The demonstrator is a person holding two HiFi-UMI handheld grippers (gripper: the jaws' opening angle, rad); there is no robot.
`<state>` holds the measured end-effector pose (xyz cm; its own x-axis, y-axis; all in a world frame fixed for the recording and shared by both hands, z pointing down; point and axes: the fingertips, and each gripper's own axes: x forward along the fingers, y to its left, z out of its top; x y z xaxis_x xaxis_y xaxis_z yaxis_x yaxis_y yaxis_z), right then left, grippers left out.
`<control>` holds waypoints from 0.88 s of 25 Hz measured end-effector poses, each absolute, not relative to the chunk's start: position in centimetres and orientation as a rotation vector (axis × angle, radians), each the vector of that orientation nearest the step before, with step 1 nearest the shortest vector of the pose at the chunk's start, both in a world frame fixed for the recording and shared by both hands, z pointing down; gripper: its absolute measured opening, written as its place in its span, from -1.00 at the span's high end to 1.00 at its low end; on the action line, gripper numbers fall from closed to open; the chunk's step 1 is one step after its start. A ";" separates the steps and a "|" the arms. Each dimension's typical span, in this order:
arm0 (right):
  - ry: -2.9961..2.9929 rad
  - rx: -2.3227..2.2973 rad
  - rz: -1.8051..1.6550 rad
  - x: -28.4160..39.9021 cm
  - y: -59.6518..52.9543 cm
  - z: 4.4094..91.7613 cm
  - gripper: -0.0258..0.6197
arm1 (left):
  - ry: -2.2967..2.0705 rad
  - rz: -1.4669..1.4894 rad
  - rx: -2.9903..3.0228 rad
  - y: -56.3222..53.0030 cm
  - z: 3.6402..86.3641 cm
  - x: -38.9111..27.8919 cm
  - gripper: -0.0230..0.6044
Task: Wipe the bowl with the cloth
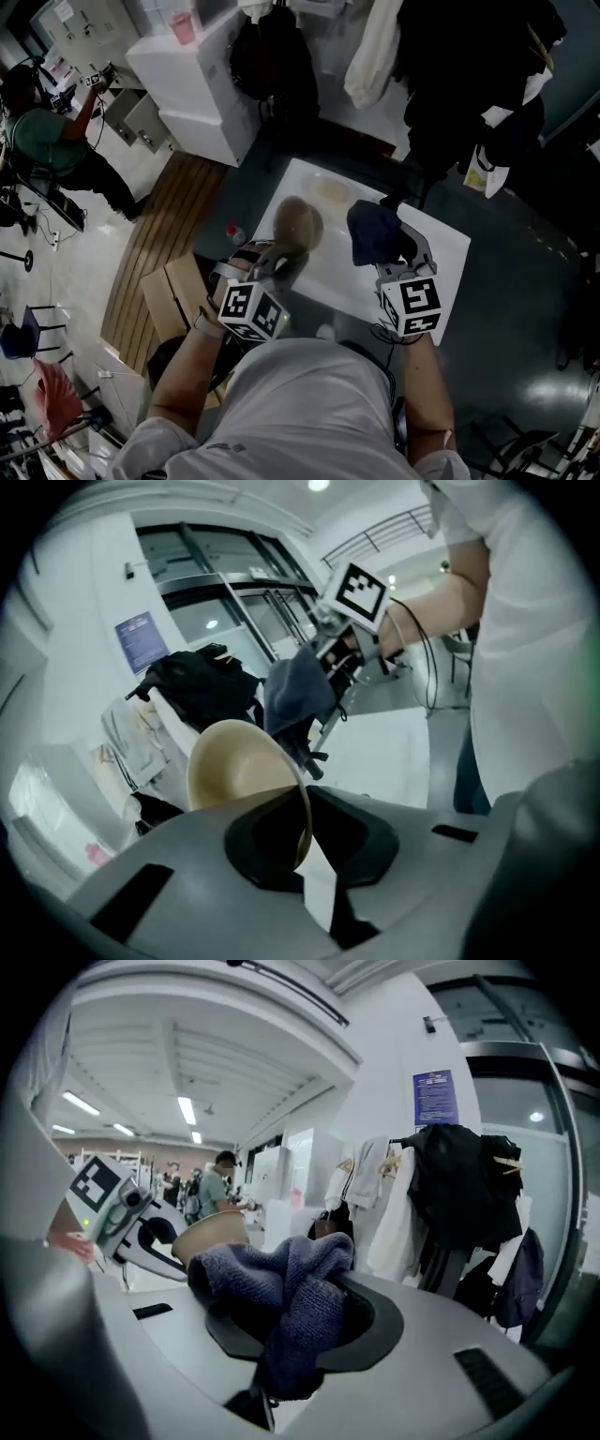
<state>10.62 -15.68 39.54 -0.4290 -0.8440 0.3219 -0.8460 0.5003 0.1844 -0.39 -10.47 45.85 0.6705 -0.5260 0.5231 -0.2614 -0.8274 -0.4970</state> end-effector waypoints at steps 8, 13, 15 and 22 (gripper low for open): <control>-2.621 1.468 0.079 9.1 -14.1 37.8 0.61 | 0.995 -0.406 -2.854 -12.2 39.4 -1.3 0.87; -2.698 1.465 0.085 8.0 -13.2 37.8 0.61 | 1.199 -0.086 -2.969 -13.2 37.6 -3.3 0.87; -2.719 1.457 0.074 7.6 -12.9 37.7 0.61 | 1.253 -0.031 -2.984 -13.4 37.8 -4.0 0.87; -2.767 1.437 0.057 6.5 -11.8 37.4 0.61 | 1.337 0.033 -3.001 -13.0 38.5 -4.8 0.87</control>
<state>6.53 -11.77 37.41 -0.5752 -0.8171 0.0375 -0.8180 0.5748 -0.0220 -4.81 -13.04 38.52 0.6704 -0.7409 0.0401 -0.7380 -0.6602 0.1394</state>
